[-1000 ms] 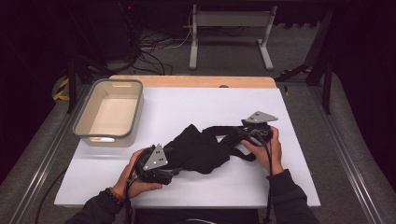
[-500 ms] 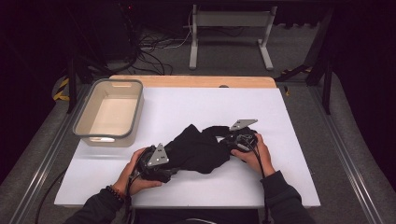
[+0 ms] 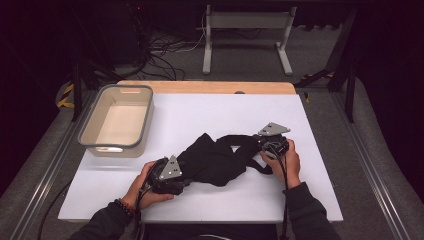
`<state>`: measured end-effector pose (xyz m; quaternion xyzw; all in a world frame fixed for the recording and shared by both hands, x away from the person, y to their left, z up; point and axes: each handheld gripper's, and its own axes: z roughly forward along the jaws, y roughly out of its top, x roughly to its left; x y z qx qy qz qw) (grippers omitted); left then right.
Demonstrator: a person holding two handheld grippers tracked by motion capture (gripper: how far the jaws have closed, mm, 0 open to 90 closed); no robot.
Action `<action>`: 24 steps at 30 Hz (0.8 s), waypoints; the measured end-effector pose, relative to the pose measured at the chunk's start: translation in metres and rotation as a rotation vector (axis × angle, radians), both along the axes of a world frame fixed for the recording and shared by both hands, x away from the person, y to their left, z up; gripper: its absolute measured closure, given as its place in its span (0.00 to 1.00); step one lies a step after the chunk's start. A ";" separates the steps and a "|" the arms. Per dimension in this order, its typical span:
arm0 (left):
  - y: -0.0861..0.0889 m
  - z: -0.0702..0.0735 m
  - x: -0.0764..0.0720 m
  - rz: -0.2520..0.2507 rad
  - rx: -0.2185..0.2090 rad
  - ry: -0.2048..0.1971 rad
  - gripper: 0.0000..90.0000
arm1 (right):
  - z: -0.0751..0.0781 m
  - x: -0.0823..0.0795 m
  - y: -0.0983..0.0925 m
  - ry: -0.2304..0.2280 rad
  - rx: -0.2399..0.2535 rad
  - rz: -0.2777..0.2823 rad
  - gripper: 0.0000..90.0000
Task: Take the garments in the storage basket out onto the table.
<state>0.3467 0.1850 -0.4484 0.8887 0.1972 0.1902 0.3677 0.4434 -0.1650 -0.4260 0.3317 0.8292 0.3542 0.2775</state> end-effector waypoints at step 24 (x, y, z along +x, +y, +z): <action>-0.002 -0.001 0.000 0.015 -0.015 -0.006 0.32 | -0.015 -0.037 0.056 0.146 -0.034 0.299 0.51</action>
